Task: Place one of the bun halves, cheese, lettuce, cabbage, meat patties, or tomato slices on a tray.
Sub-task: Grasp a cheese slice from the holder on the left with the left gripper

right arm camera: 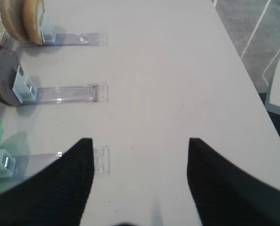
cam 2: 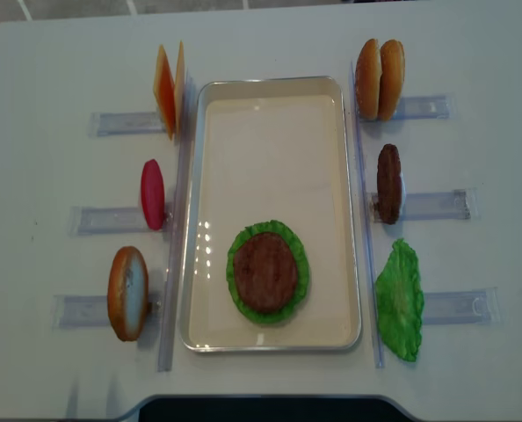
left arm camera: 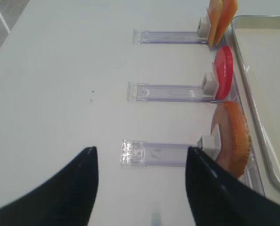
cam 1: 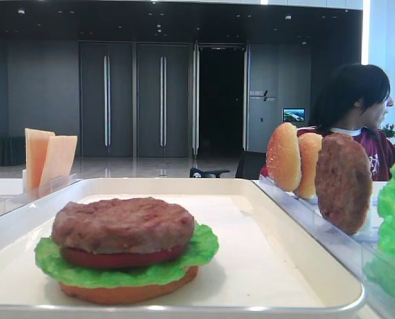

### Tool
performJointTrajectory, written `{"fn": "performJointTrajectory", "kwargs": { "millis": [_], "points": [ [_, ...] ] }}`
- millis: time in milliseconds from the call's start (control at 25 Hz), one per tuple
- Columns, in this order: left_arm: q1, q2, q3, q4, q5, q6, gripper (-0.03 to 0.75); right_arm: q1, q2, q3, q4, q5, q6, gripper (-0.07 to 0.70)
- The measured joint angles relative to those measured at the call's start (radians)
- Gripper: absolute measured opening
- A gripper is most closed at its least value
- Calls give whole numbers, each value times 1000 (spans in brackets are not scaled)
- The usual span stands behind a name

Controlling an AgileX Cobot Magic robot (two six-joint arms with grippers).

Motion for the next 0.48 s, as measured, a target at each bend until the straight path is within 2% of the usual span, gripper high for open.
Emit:
{"fn": "performJointTrajectory", "kwargs": {
  "millis": [480],
  "points": [
    [0, 0, 0, 0, 0, 1, 452, 0, 0, 0, 0, 0, 0, 442]
  ]
}}
